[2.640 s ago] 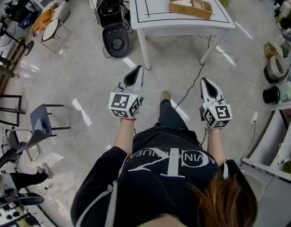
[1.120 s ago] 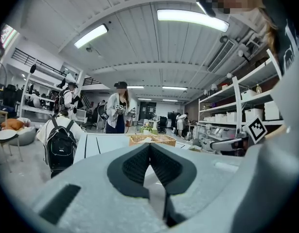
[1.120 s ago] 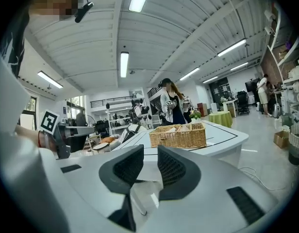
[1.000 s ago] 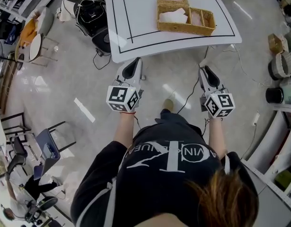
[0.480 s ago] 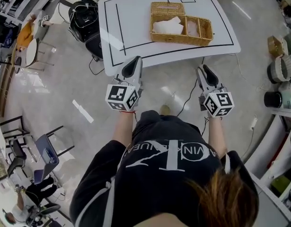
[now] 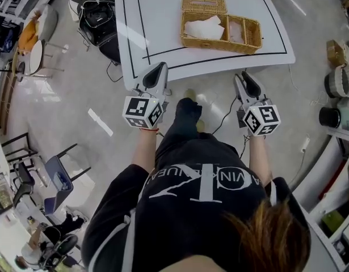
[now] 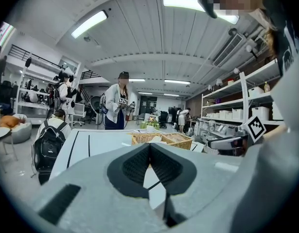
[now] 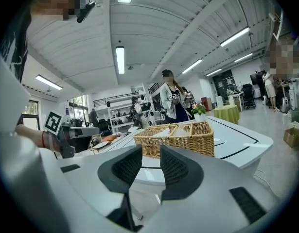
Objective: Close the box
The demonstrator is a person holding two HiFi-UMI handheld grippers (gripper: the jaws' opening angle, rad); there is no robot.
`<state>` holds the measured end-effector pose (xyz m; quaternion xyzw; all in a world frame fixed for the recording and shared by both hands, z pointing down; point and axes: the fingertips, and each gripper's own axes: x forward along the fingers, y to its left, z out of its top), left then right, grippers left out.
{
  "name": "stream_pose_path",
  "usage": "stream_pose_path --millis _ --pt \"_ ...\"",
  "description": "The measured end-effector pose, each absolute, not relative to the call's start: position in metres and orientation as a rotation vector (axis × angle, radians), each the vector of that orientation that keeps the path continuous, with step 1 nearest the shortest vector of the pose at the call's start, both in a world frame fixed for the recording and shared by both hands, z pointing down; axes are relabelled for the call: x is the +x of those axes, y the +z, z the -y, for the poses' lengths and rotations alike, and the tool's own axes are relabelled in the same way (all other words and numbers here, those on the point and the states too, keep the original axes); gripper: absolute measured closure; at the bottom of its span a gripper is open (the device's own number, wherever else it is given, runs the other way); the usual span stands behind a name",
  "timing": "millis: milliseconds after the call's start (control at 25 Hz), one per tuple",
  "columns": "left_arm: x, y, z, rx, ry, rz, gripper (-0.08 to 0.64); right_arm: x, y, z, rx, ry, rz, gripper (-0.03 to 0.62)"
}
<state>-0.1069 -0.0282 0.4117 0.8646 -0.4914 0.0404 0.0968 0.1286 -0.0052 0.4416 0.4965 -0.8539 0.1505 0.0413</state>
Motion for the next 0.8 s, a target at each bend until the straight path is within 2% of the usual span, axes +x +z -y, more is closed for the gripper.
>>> stream_pose_path --millis 800 --pt "-0.113 0.420 0.170 2.563 0.096 1.407 0.549 0.103 0.422 0.138 1.444 0.390 2.593 0.472"
